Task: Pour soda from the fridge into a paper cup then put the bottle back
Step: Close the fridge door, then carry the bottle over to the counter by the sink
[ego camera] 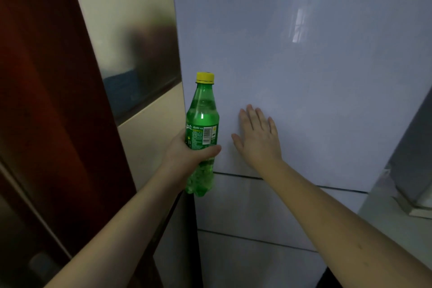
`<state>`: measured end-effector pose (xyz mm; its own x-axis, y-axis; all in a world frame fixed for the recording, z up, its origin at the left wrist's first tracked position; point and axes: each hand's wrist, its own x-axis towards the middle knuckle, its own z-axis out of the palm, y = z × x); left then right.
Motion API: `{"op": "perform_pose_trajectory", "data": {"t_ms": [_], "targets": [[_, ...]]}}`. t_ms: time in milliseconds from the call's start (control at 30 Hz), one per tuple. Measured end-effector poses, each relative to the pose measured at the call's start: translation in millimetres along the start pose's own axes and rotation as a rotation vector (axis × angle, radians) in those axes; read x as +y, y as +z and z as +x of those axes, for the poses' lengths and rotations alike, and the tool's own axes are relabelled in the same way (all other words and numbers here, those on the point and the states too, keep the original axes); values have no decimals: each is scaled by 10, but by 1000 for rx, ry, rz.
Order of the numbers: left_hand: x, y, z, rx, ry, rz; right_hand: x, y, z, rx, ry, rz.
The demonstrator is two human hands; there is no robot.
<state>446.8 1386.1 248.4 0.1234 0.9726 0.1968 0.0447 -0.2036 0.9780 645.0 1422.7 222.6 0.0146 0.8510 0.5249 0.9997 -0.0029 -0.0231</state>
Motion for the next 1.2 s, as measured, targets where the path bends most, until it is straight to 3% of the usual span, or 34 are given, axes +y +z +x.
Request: {"op": "perform_pose_trajectory", "data": {"t_ms": [667, 1200], "targets": [[-214, -315, -990, -213, -10, -13, -547, -430, -1493, 37, 173, 52], [161, 915, -1677, -635, 25, -142, 333, -1536, -2859, 8, 515, -311]]}}
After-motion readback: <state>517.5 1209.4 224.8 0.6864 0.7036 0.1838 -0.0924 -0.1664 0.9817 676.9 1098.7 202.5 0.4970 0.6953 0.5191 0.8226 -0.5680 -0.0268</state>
